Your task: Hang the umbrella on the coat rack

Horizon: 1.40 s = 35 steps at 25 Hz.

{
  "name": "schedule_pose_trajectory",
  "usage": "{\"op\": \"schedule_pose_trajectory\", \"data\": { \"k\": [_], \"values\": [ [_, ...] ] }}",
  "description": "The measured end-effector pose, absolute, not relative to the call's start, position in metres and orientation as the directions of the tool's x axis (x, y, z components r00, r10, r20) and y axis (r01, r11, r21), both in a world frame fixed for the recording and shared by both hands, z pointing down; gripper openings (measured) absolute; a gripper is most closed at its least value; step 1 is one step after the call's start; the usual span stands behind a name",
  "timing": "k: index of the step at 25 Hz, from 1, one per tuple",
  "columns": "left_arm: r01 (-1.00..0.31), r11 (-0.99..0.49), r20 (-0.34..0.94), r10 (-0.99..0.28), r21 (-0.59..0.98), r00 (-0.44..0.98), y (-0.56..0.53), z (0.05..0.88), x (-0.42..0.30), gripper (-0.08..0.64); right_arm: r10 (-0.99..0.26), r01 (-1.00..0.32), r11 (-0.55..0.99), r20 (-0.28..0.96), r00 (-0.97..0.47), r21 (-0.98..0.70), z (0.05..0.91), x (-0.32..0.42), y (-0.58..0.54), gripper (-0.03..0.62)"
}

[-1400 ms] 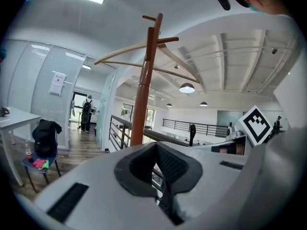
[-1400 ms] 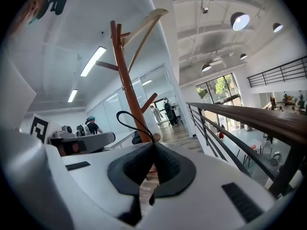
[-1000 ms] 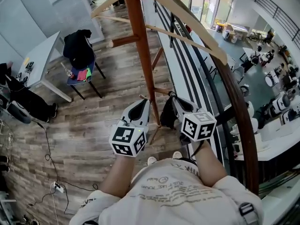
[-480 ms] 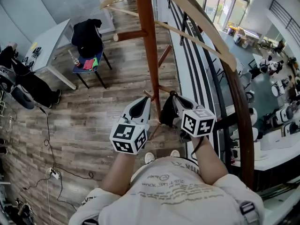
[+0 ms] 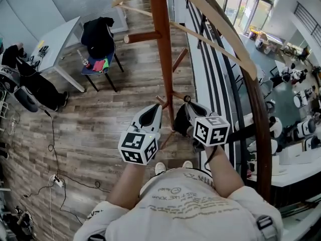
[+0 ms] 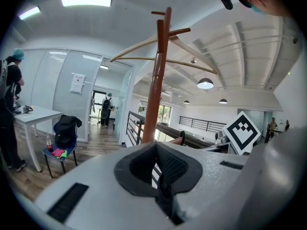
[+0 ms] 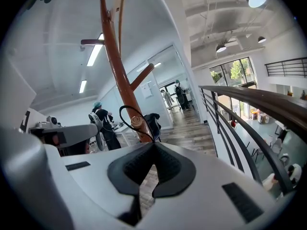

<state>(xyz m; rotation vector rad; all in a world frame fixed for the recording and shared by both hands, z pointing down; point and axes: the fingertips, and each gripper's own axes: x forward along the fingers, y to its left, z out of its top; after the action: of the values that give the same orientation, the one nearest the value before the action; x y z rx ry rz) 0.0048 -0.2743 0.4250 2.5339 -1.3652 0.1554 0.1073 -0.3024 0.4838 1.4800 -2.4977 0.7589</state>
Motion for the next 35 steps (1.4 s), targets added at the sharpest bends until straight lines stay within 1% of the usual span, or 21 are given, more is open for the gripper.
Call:
{"op": "schedule_pose_trajectory", "data": {
  "k": [13,18,26,30,33,34,35],
  "values": [
    [-0.854,-0.494,0.225,-0.824,0.164,0.520,-0.270,0.427,-0.006,0.006,-0.747,-0.849,0.411,0.412,-0.522,-0.332,0.511,0.091,-0.305,0.005],
    [-0.862,-0.480,0.229,-0.832,0.163,0.506,-0.268,0.430,-0.012,0.006,-0.735,-0.855,0.398,0.443,-0.514,-0.333,0.530,0.087,-0.307,0.005],
    [-0.870,-0.463,0.247,-0.835,0.170,0.492,-0.263,0.438,-0.018,0.006,-0.741,-0.858,0.419,0.434,-0.512,-0.298,0.537,0.077,-0.312,0.006],
    [-0.872,-0.458,0.250,-0.836,0.170,0.488,-0.262,0.439,-0.022,0.006,-0.762,-0.874,0.425,0.429,-0.485,-0.235,0.541,0.073,-0.315,0.006],
    [-0.872,-0.459,0.252,-0.835,0.170,0.489,-0.263,0.441,-0.022,0.006,-0.782,-0.878,0.432,0.399,-0.478,-0.205,0.541,0.072,-0.315,0.008],
    [-0.870,-0.462,0.253,-0.833,0.171,0.492,-0.263,0.441,-0.022,0.006,-0.788,-0.875,0.439,0.381,-0.483,-0.202,0.538,0.071,-0.314,0.035],
    [-0.868,-0.466,0.254,-0.830,0.173,0.496,-0.263,0.441,-0.022,0.006,-0.791,-0.871,0.448,0.365,-0.491,-0.200,0.535,0.070,-0.313,0.087]
  ]
}}
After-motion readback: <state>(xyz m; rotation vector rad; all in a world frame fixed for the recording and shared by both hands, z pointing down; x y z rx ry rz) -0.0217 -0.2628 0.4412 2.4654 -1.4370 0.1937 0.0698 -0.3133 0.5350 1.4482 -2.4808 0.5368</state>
